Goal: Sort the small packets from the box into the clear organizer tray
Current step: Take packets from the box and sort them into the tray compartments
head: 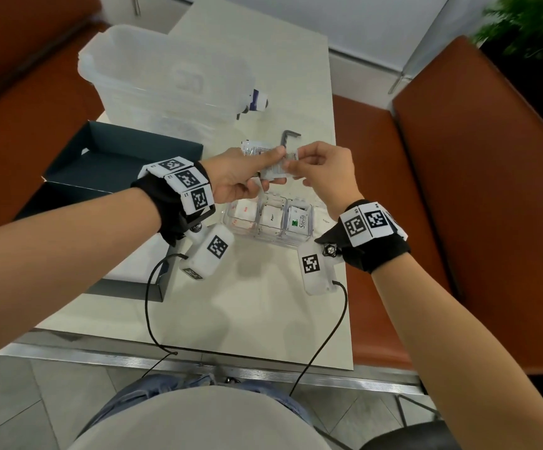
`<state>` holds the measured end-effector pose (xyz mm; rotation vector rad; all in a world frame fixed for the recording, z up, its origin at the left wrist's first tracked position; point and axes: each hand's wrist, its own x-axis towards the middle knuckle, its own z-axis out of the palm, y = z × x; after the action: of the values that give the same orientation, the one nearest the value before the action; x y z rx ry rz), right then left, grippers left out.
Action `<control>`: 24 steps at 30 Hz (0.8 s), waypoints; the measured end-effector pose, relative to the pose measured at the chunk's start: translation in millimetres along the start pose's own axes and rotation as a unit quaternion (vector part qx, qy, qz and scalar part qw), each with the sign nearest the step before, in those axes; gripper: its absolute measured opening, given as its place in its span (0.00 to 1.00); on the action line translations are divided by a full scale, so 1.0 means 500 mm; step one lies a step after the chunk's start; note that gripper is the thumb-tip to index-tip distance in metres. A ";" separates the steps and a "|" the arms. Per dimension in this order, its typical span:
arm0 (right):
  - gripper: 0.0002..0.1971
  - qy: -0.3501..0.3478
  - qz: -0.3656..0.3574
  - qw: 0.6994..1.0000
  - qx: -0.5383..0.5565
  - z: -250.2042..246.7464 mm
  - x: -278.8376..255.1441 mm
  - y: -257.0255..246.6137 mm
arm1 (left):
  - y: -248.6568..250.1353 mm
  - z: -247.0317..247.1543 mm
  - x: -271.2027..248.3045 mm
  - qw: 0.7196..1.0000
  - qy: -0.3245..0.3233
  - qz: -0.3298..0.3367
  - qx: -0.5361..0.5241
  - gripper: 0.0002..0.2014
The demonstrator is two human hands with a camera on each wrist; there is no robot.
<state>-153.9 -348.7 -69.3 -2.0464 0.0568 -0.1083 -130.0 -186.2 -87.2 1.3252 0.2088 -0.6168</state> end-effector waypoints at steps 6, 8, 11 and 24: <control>0.05 0.089 -0.117 0.987 -0.063 0.008 -0.015 -0.002 | 0.003 -0.009 0.002 0.999 0.026 -0.031 -0.013 0.20; 0.05 0.069 -0.158 0.980 -0.100 0.017 -0.025 0.000 | 0.003 -0.008 0.002 0.999 0.022 -0.034 -0.014 0.16; 0.04 0.010 -0.167 0.977 -0.136 0.014 -0.035 0.005 | 0.006 -0.010 0.003 0.999 0.027 -0.023 -0.040 0.06; 0.15 0.009 0.145 0.989 0.040 -0.023 0.002 0.060 | 0.007 -0.001 0.000 0.988 0.046 0.077 0.123 0.13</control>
<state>-153.8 -373.0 -90.7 -1.9349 0.3550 0.0530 -127.9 -185.4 -84.6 1.5928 0.1066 -0.4614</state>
